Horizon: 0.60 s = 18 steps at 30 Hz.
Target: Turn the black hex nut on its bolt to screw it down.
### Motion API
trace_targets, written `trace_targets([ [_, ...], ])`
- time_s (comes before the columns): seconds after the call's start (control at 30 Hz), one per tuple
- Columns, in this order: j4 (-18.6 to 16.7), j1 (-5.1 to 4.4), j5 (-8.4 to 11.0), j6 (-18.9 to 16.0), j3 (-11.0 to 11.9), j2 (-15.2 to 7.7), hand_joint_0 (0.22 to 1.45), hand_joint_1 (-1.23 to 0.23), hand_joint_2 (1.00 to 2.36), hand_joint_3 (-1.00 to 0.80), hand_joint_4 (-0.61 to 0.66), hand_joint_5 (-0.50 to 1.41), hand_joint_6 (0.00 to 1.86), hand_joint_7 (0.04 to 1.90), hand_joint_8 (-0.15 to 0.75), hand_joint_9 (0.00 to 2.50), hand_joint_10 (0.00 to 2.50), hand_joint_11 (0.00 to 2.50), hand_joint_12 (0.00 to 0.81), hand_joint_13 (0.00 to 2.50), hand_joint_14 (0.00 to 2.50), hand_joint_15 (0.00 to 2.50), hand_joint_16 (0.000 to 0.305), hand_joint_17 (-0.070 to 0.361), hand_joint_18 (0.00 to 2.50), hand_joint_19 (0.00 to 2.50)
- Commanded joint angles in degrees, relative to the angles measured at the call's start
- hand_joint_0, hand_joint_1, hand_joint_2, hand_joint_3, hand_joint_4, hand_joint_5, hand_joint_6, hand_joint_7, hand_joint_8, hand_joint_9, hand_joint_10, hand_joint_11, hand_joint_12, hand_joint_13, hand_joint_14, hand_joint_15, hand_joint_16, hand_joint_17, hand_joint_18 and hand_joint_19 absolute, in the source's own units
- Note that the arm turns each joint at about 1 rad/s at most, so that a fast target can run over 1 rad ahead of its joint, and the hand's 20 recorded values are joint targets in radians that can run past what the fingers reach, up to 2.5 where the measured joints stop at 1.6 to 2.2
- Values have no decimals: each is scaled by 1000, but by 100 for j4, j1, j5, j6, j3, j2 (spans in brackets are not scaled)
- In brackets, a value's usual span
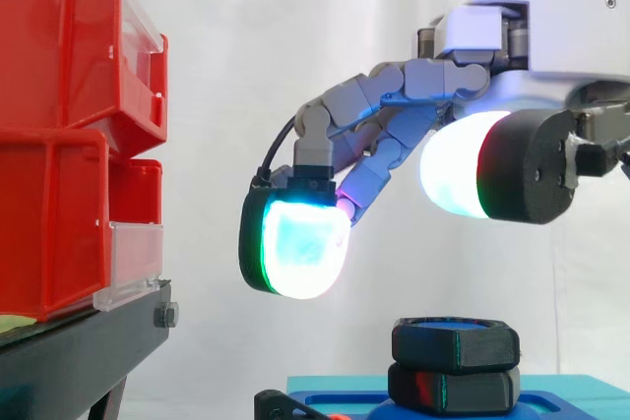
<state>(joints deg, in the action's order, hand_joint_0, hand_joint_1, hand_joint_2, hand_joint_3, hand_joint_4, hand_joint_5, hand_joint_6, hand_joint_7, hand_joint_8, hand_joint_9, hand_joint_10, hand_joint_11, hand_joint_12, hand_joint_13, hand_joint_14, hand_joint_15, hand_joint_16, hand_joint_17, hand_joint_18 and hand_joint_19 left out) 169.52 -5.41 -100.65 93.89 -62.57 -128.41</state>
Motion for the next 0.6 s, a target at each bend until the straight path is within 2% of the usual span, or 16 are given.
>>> trace_targets([
  [0.0, 134, -57, 72, 16, 0, 0, 471, -210, 1000, -500, 197, -1, 505, 1093, 223, 808, 0, 0, 375, 445, 0, 0, 50, 112, 335, 306],
  [0.17, 310, -127, 116, 16, 0, 0, 478, -215, 1000, -500, 183, 2, 505, 1088, 212, 839, 0, 0, 366, 467, 0, 0, 49, 110, 344, 311],
  [0.3, 433, -171, 247, 16, 0, 0, 481, -224, 1000, -500, 167, 6, 506, 1106, 207, 860, 0, 0, 364, 480, 0, 0, 48, 109, 360, 310],
  [0.57, 512, -189, 265, 24, -9, 0, 486, -274, 1000, -500, 136, 16, 506, 1129, 152, 909, 0, 0, 343, 506, 0, 0, 47, 106, 391, 306],
])
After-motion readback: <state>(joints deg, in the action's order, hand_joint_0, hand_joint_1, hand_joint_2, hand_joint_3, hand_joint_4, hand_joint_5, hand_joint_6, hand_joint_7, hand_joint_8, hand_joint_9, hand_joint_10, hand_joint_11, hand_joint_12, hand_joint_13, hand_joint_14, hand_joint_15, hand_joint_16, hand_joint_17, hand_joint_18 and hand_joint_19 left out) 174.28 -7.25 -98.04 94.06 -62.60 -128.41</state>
